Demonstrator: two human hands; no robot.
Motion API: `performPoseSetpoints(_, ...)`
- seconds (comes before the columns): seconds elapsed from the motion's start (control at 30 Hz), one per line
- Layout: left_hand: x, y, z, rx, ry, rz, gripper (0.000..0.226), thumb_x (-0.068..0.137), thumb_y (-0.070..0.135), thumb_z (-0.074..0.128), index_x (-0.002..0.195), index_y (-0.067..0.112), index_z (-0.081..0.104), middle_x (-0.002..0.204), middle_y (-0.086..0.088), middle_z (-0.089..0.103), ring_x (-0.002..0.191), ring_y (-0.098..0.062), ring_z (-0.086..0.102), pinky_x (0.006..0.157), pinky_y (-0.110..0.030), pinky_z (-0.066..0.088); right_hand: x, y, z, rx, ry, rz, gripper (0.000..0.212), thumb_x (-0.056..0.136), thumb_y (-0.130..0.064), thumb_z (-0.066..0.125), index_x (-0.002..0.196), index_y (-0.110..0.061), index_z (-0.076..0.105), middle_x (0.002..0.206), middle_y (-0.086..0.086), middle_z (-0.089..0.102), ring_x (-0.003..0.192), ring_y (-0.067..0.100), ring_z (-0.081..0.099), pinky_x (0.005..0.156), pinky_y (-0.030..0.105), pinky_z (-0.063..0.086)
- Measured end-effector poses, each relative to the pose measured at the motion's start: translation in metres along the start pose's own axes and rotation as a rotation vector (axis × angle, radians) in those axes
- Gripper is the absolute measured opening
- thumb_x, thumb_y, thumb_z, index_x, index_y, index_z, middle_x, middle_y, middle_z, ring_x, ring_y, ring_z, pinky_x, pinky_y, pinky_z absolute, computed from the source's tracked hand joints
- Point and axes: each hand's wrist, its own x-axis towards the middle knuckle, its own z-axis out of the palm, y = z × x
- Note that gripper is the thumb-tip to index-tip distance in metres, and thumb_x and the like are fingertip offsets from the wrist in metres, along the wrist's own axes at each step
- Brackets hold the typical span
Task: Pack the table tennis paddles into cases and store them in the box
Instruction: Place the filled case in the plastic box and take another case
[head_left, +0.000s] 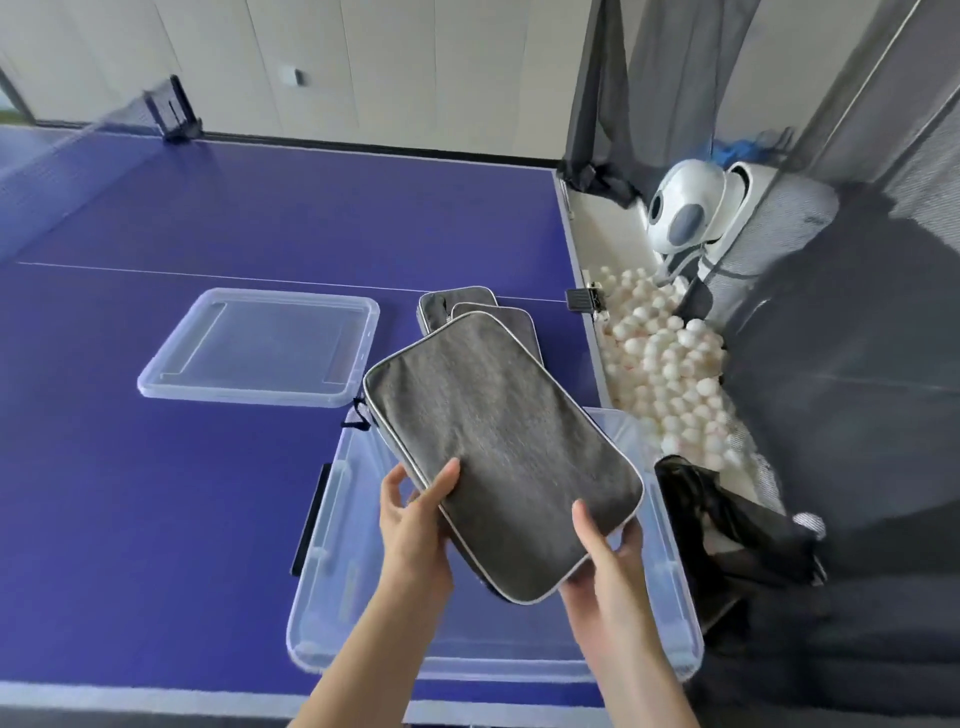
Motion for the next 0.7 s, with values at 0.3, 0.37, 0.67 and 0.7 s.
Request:
performPoseSetpoints(0.3,0.003,0.017,-0.038,0.152,-0.037,0.102,0.066,0.071,0.044,0.08,0.126,0.024,0.05,0.107,-0.003,0.067,0.1,-0.017,0.068,0.076,-0.034,0.056,0.03,-0.044,-0.035,-0.073,-0.16,-0.004,0.05,0.076,-0.02,0.067,0.123,-0.033,0.059,0.124,0.001,0.066,0.11,0.02,0.065,0.084,0.042,0.054)
performPoseSetpoints(0.37,0.017,0.039,-0.056,0.219,-0.032,0.107,0.074,0.068,0.05,0.079,0.131,0.027,0.048,0.101,-0.002,0.068,0.092,-0.015,0.07,0.071,-0.034,0.058,0.04,-0.061,-0.043,-0.115,-0.195,0.002,0.044,0.075,-0.018,0.066,0.116,-0.033,0.064,0.119,0.002,0.068,0.106,0.02,0.067,0.074,0.037,0.058)
performPoseSetpoints(0.67,0.043,0.05,-0.06,0.671,-0.188,-0.113,0.069,0.061,0.027,0.087,0.122,0.023,0.057,0.113,-0.006,0.069,0.103,-0.025,0.067,0.08,-0.043,0.055,0.062,-0.072,-0.046,-0.374,-0.214,0.088,0.058,0.067,-0.013,0.073,0.12,-0.025,0.053,0.102,0.006,0.074,0.091,0.021,0.072,0.063,0.028,0.057)
performPoseSetpoints(0.7,0.044,0.046,-0.063,0.691,-0.16,-0.113,0.061,0.066,0.023,0.084,0.122,0.021,0.058,0.116,-0.006,0.067,0.103,-0.026,0.066,0.081,-0.044,0.055,0.064,-0.067,-0.046,-0.404,-0.176,0.097,0.057,0.065,-0.015,0.074,0.117,-0.025,0.053,0.098,0.005,0.075,0.088,0.02,0.072,0.061,0.028,0.057)
